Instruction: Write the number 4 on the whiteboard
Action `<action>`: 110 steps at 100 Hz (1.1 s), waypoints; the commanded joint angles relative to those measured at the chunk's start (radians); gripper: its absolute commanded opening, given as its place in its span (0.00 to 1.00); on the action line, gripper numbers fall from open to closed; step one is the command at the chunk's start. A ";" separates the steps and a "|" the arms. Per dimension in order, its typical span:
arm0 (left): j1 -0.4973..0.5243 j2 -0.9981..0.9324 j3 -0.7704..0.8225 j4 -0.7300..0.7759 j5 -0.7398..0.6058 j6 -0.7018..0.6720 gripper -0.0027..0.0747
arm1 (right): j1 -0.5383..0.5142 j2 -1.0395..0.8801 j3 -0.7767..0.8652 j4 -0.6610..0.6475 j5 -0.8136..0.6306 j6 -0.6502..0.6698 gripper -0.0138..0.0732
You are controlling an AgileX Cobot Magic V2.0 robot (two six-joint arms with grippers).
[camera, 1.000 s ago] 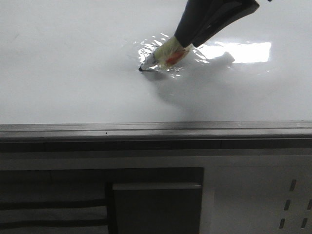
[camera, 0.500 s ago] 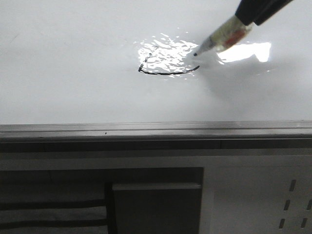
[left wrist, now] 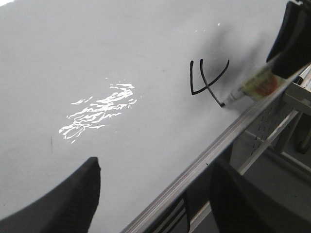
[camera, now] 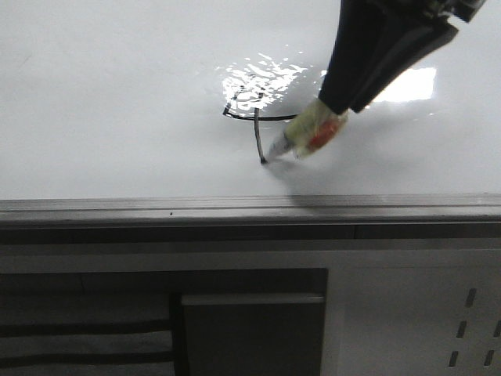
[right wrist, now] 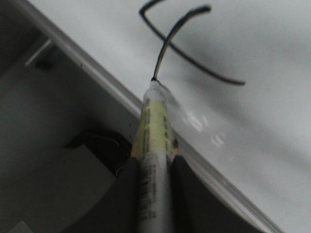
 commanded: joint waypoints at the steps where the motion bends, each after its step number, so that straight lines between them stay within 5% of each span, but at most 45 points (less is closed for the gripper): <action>1: 0.002 0.002 -0.027 -0.042 -0.058 0.006 0.60 | 0.012 -0.041 -0.037 -0.031 -0.049 -0.013 0.14; 22: -0.017 0.069 -0.072 -0.076 0.061 0.084 0.60 | 0.060 -0.164 -0.076 -0.029 -0.037 -0.176 0.14; 45: -0.181 0.256 -0.165 -0.142 0.150 0.296 0.60 | 0.117 -0.244 -0.076 -0.024 0.062 -0.458 0.14; 81: -0.423 0.574 -0.344 -0.160 0.062 0.398 0.60 | 0.120 -0.258 -0.076 -0.024 0.084 -0.510 0.14; 110: -0.468 0.677 -0.425 -0.176 0.017 0.421 0.60 | 0.120 -0.258 -0.076 -0.024 0.084 -0.510 0.14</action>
